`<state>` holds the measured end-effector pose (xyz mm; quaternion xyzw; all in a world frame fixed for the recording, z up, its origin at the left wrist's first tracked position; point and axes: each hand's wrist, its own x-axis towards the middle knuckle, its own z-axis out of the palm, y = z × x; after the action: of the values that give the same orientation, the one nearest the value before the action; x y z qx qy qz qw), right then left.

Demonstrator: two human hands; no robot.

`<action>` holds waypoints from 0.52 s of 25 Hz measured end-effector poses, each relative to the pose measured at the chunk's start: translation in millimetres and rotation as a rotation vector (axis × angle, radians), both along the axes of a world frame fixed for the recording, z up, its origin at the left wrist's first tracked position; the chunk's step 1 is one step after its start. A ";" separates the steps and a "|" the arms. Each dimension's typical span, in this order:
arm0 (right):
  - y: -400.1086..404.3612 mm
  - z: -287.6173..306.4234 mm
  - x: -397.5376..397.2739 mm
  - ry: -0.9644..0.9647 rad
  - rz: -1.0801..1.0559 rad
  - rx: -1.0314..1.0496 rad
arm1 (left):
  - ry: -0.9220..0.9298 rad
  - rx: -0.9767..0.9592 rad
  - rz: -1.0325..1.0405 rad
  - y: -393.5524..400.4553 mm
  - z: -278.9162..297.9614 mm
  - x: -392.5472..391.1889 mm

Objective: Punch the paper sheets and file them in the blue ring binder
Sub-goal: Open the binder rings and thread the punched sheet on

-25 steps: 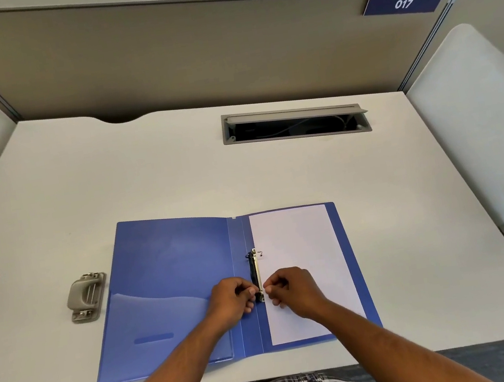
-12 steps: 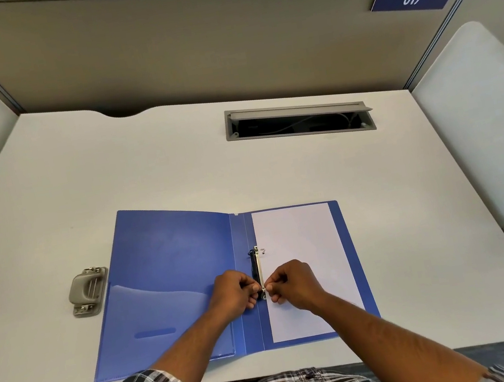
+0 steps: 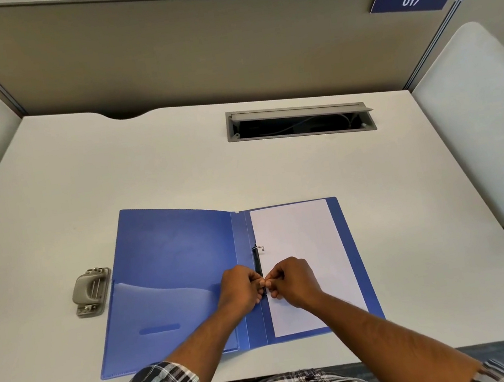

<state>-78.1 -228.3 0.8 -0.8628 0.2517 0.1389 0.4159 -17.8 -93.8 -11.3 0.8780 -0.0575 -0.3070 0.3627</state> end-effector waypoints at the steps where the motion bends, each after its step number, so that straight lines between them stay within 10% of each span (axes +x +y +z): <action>1: -0.7 0.6 2.8 -0.012 -0.012 -0.009 | -0.007 -0.012 0.022 -1.9 -0.1 2.1; 13: -8.9 -0.9 -6.1 -0.259 -0.164 -0.142 | -0.012 -0.268 0.172 -7.7 3.9 12.3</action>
<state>-84.2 -237.2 -0.1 -0.8774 0.2748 -0.0258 0.3925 -5.5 -101.5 -7.4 0.8252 -0.0244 -0.2592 0.5012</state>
